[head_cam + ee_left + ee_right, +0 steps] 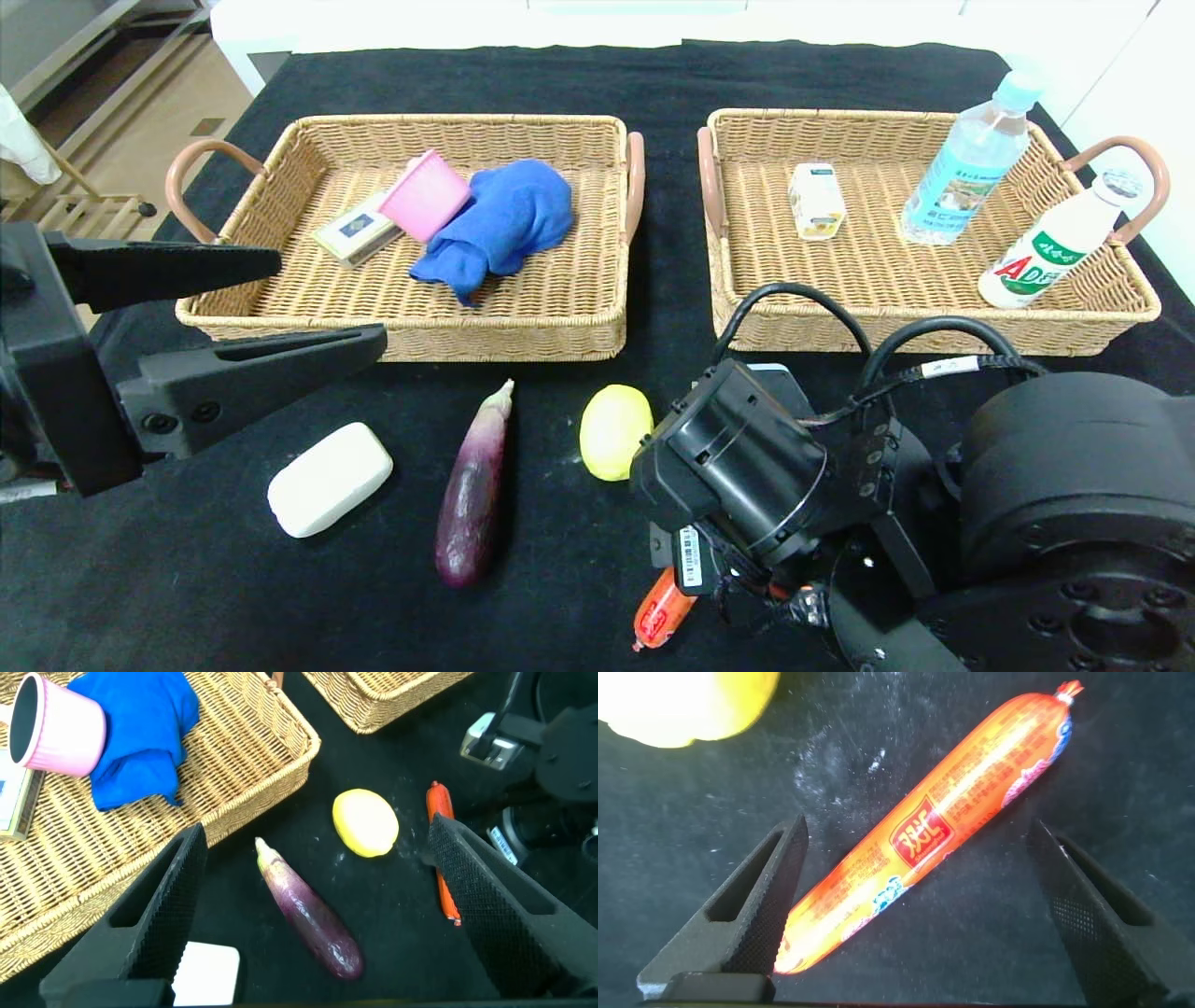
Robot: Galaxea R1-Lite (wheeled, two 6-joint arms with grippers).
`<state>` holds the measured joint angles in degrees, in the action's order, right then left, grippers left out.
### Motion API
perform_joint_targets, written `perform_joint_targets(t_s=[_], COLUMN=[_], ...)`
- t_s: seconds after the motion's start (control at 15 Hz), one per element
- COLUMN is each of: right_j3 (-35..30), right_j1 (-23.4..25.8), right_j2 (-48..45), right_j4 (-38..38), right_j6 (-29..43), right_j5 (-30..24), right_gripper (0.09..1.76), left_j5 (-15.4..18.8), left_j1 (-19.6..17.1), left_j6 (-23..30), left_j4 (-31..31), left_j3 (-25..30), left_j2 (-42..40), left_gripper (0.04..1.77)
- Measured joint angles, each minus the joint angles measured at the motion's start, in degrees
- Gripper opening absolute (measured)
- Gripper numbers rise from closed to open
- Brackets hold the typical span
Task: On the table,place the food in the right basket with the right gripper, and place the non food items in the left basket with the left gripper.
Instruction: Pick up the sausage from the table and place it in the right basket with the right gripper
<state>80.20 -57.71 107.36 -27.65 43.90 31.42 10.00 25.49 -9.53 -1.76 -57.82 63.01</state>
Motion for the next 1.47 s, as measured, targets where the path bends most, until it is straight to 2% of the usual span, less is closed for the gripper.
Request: perform_joint_targets(t_s=[0.6,0.67,0.87,1.07,1.2,1.47], right_j3=[0.2,0.2,0.17,0.12,0.12,0.04], right_j1=[-0.22,-0.3,-0.52,-0.55,-0.56,-0.63], right_j2=[1.21,1.21,1.18,1.07,0.94,0.74], right_j4=[-0.57,-0.6,-0.63,-0.77,-0.77,-0.79], right_j6=[0.06,0.09,0.09,0.11,0.15,0.15], right_j5=[-0.02,-0.05,-0.02,-0.05,-0.07,-0.22], right_gripper=[1.71,1.62,1.13,0.81,0.49,0.49], left_j5=[0.02,0.02,0.04,0.02,0.04,0.02], left_j1=[0.0,0.0,0.0,0.0,0.0,0.0], left_j6=[0.0,0.0,0.0,0.02,0.0,0.02], left_j4=[0.0,0.0,0.0,0.0,0.0,0.0], left_j3=[0.0,0.0,0.0,0.0,0.0,0.0], left_j2=[-0.21,-0.23,-0.32,-0.32,-0.32,-0.32], left_gripper=[1.72,1.72,1.72,1.72,1.72,1.72])
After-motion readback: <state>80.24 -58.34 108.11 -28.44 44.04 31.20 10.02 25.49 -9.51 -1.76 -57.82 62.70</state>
